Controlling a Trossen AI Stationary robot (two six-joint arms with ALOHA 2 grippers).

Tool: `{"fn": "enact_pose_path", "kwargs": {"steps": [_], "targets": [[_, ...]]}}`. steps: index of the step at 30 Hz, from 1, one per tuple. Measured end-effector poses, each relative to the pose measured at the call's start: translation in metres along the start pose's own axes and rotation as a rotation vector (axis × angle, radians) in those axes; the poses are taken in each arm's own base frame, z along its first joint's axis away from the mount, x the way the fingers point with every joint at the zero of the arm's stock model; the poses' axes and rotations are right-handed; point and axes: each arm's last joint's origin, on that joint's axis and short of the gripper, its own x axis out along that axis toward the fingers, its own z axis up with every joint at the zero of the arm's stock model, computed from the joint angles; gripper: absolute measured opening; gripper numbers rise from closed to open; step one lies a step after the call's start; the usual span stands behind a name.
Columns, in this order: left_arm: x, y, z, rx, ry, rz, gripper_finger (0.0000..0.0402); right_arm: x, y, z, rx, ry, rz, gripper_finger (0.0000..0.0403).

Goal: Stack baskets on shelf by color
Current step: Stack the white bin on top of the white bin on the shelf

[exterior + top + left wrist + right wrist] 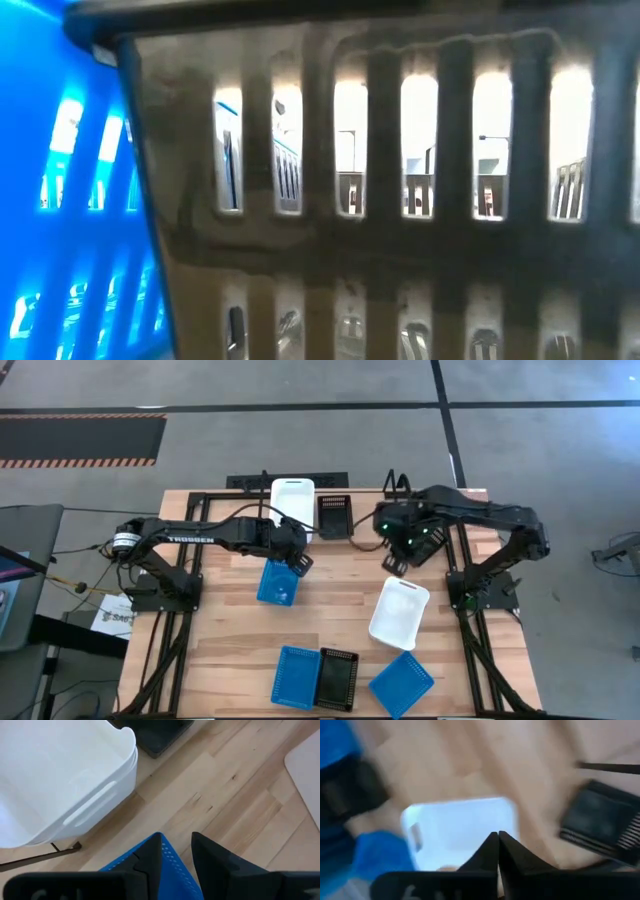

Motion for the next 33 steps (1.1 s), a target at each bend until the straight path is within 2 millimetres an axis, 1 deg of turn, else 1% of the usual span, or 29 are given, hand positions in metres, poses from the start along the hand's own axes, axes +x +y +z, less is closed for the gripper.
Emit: {"fn": "enact_pose_path", "kwargs": {"steps": [2, 6, 9, 12, 14, 16, 18, 20, 23, 25, 27, 30, 33], "targets": [[0.000, 0.000, 0.000, -0.003, -0.002, -0.001, 0.0093, 0.005, 0.008, 0.000, -0.075, 0.034, 0.032, 0.0008], [0.000, -0.001, 0.001, -0.014, -0.007, -0.005, 0.0093, 0.016, 0.022, 0.001, -0.162, 0.076, 0.034, 0.0004], [0.000, 0.000, 0.001, -0.014, -0.007, -0.005, 0.0093, 0.030, 0.026, -0.009, -0.190, 0.136, 0.013, 0.0003], [-0.001, -0.002, -0.001, -0.020, -0.006, -0.006, 0.0093, 0.048, 0.019, -0.035, -0.158, 0.214, -0.024, 0.0003], [-0.001, -0.003, -0.002, -0.029, -0.004, -0.009, 0.0093, 0.053, 0.007, -0.059, -0.090, 0.241, -0.040, 0.0002], [-0.002, -0.005, -0.003, -0.035, -0.004, -0.013, 0.0093, 0.055, -0.006, -0.082, 0.011, 0.236, -0.048, 0.0002], [-0.002, -0.007, -0.004, -0.037, -0.005, -0.014, 0.0093, 0.054, -0.016, -0.102, 0.106, 0.191, -0.029, 0.0002], [-0.003, -0.008, -0.006, -0.046, -0.006, -0.015, 0.0093, 0.053, -0.021, -0.118, 0.166, 0.112, 0.026, 0.0002], [-0.003, -0.009, -0.007, -0.079, -0.006, -0.016, 0.0093, 0.054, -0.024, -0.135, 0.199, -0.028, 0.138, 0.0001], [-0.003, -0.010, -0.007, -0.103, -0.006, -0.017, 0.0093, 0.059, -0.023, -0.139, 0.194, -0.119, 0.195, 0.0001], [-0.003, -0.010, -0.007, -0.124, -0.009, -0.013, 0.0093, 0.067, -0.020, -0.139, 0.180, -0.189, 0.239, 0.0001], [-0.003, -0.009, -0.006, -0.140, -0.024, 0.002, 0.0093, 0.083, -0.014, -0.135, 0.148, -0.227, 0.273, 0.0001], [-0.003, -0.009, -0.006, -0.147, -0.026, 0.002, 0.0093, 0.102, -0.010, -0.127, 0.122, -0.228, 0.257, 0.0001]]}}
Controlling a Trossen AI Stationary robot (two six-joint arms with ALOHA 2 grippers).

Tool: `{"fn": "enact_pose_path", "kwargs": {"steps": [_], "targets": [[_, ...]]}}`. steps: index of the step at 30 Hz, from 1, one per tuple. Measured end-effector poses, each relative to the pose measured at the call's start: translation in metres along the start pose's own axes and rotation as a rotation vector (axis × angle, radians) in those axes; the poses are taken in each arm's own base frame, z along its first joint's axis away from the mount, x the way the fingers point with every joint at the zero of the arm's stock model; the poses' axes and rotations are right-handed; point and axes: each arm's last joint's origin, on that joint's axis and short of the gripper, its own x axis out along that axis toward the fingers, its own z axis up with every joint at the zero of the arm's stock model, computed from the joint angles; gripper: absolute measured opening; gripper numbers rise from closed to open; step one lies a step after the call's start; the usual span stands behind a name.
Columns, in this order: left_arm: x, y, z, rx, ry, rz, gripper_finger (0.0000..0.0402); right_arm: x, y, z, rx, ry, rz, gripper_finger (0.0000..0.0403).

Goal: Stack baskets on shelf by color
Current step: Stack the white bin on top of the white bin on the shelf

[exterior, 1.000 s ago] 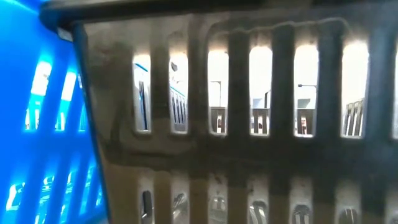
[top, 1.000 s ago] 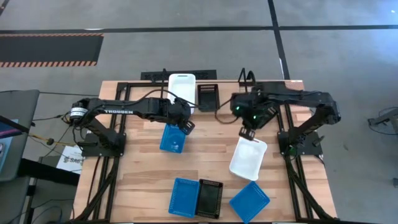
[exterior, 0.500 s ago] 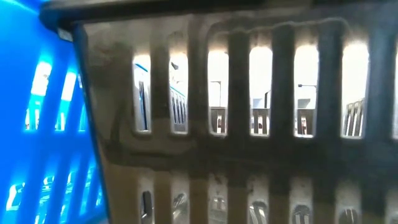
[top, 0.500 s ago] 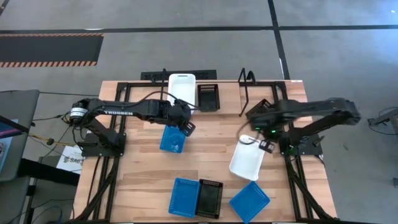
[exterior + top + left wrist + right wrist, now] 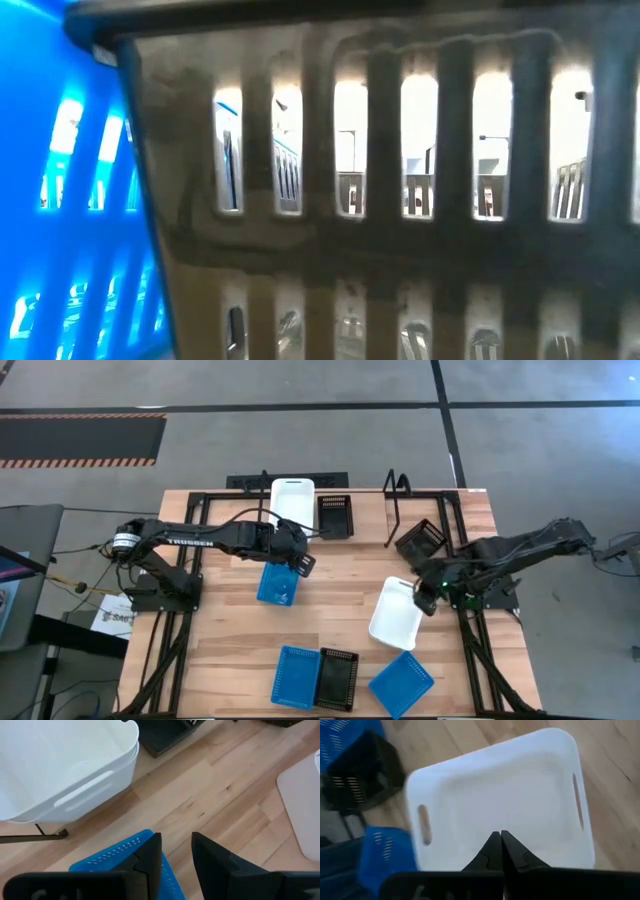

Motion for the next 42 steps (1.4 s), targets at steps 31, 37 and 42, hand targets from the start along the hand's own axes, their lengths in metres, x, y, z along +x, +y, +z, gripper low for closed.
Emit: {"fn": "enact_pose_path", "kwargs": {"steps": [31, 37, 42], "targets": [[0.000, -0.002, 0.002, -0.019, -0.028, -0.011, 0.0093, 0.109, 0.012, 0.118, -0.306, -0.125, -0.046, 0.0000], [0.000, -0.002, 0.002, -0.019, -0.028, -0.011, 0.0093, 0.101, 0.024, 0.148, -0.361, -0.161, -0.051, 0.0000], [0.000, -0.002, 0.002, -0.019, -0.028, -0.011, 0.0093, 0.086, 0.028, 0.134, -0.365, 0.005, -0.119, 0.0000]]}}
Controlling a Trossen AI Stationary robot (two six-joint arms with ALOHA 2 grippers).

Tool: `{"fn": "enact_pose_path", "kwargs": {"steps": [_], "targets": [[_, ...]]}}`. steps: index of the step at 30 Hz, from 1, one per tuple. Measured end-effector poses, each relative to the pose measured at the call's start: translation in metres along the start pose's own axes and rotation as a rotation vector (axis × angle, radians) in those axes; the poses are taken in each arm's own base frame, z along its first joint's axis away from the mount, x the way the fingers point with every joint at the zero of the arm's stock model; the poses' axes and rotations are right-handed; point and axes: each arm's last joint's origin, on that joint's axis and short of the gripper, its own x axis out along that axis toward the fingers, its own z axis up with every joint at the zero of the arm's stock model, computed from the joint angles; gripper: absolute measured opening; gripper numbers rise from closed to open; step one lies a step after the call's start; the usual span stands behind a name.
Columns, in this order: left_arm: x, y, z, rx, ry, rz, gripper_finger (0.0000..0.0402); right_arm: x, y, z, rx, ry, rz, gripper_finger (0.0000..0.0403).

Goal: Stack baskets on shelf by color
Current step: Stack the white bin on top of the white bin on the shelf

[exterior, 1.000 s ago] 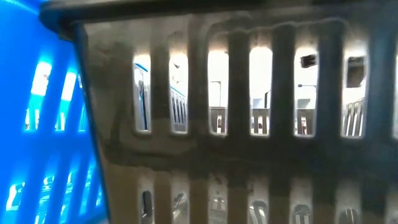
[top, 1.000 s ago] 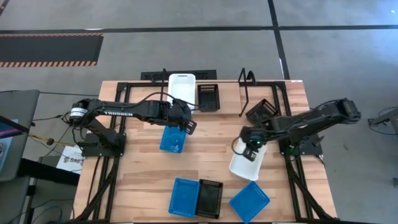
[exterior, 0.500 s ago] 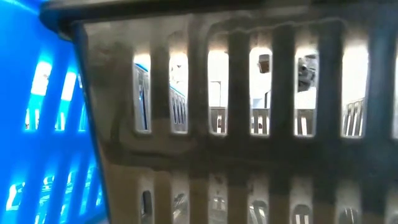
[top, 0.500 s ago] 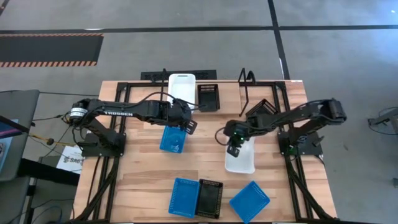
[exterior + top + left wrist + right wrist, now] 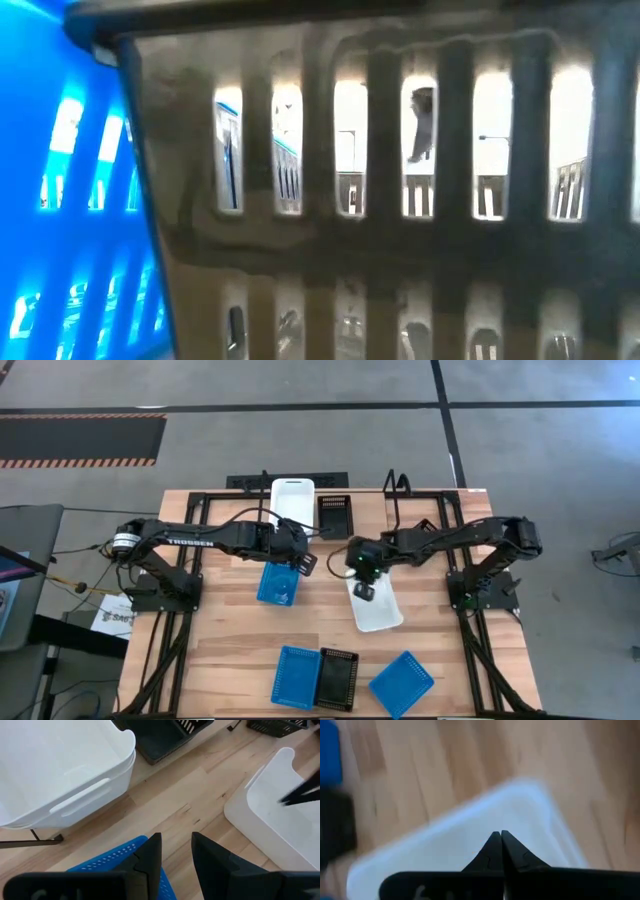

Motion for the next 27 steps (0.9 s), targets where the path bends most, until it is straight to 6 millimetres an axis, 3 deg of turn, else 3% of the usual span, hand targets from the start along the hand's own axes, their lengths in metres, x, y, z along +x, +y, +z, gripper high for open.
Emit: {"fn": "enact_pose_path", "kwargs": {"steps": [4, 8, 21, 27], "targets": [[0.000, 0.000, 0.000, -0.001, -0.002, -0.003, 0.0093, -0.020, 0.009, -0.024, -0.023, 0.145, -0.012, 0.0000], [0.000, 0.000, 0.000, -0.001, -0.003, -0.004, 0.0093, -0.022, 0.018, -0.038, -0.026, 0.181, 0.025, 0.0000], [0.000, -0.001, 0.000, -0.003, -0.003, -0.006, 0.0093, 0.034, 0.028, -0.027, -0.097, 0.129, 0.139, 0.0000], [0.000, -0.001, 0.000, -0.004, -0.003, -0.005, 0.0093, 0.045, 0.021, -0.015, -0.152, 0.064, 0.214, 0.0000]]}}
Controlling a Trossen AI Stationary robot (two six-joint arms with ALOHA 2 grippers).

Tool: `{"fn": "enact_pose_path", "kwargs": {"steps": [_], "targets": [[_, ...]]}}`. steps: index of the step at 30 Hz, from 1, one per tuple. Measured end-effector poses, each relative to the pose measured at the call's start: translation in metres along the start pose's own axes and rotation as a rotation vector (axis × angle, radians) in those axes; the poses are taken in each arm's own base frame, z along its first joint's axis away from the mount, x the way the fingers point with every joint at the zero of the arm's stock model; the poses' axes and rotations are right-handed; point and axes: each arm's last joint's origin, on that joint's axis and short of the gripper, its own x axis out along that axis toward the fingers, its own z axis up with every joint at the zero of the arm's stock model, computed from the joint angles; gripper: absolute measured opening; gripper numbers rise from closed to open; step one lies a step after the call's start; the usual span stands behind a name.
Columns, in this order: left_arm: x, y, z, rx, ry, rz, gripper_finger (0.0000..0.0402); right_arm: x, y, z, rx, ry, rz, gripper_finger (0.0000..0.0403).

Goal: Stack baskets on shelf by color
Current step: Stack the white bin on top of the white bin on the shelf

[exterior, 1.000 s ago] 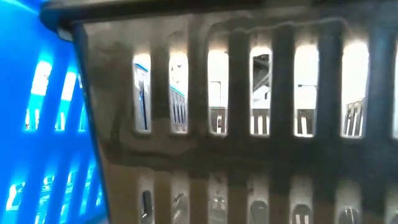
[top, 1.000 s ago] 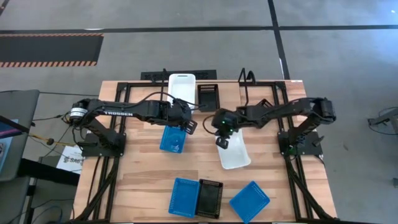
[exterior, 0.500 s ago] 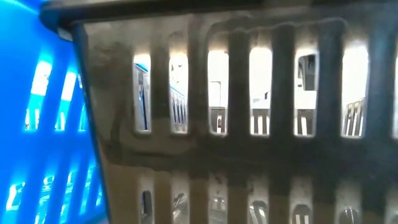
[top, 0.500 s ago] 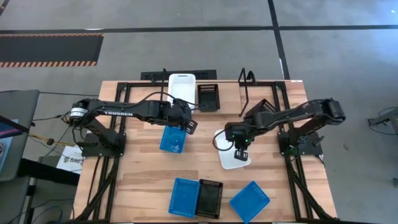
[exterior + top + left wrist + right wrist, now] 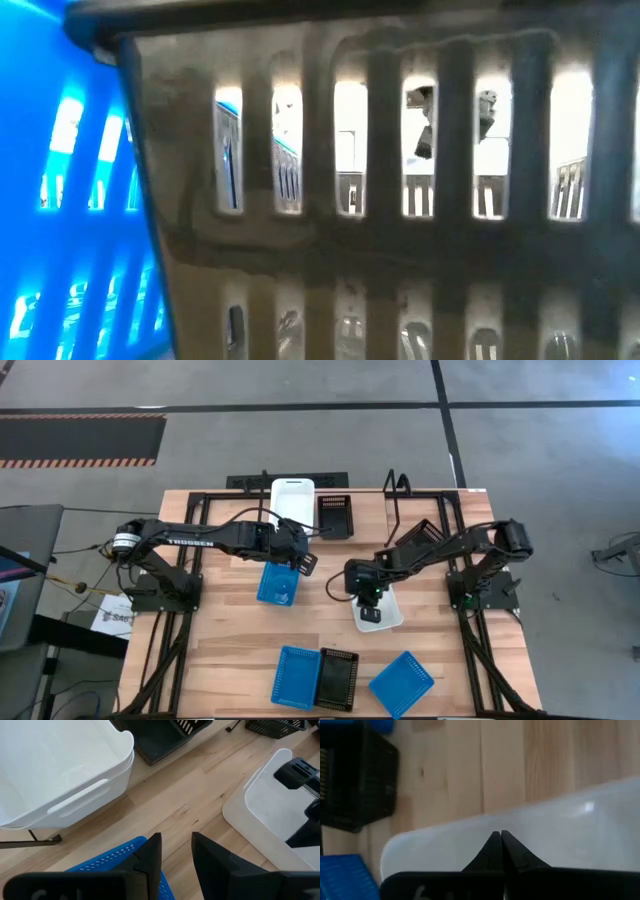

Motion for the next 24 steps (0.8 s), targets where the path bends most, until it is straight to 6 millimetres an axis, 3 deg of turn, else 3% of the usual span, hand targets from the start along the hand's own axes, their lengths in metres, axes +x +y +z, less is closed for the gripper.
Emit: {"fn": "enact_pose_path", "kwargs": {"steps": [8, 13, 19, 24], "targets": [[0.000, 0.000, 0.000, -0.001, 0.004, -0.003, 0.0093, -0.015, -0.026, 0.027, 0.010, -0.161, -0.003, 0.0000], [0.000, 0.000, -0.001, -0.005, 0.016, -0.011, 0.0093, -0.030, -0.032, 0.045, 0.009, -0.255, -0.010, 0.0000], [-0.001, -0.002, -0.003, -0.023, 0.021, -0.020, 0.0093, -0.043, -0.023, 0.047, -0.011, -0.242, -0.008, 0.0000], [-0.003, -0.006, -0.007, -0.111, 0.024, -0.029, 0.0093, -0.065, -0.015, 0.037, -0.017, -0.211, -0.024, 0.0000]]}}
